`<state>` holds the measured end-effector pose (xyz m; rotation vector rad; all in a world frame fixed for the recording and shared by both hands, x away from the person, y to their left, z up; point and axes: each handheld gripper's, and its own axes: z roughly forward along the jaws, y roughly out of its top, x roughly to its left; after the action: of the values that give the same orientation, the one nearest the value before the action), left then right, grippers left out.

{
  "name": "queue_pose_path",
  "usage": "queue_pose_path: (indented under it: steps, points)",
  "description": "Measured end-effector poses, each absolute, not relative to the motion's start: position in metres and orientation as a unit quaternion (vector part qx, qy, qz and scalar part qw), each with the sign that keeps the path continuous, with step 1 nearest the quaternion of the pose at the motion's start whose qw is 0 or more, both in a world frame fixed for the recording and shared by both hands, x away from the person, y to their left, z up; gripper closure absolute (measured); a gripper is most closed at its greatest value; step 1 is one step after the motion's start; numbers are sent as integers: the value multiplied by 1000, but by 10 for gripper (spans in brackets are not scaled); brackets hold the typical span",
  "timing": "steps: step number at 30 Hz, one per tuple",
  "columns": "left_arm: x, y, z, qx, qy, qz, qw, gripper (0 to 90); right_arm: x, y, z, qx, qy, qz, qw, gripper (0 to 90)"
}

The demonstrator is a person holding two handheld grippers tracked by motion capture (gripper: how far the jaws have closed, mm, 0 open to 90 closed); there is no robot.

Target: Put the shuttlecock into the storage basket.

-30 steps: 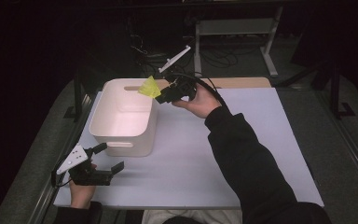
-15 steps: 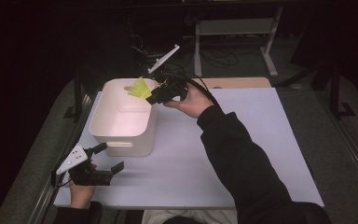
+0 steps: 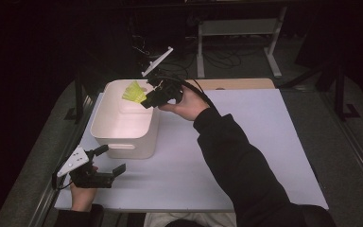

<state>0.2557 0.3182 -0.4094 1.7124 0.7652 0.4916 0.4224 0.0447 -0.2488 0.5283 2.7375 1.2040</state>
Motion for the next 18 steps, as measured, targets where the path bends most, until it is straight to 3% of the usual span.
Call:
queue_pose_path:
  steps: [18]
  points:
    - [256,318,-409,727,325,209,567,0,418,71,-262,155,908,388,38,634]
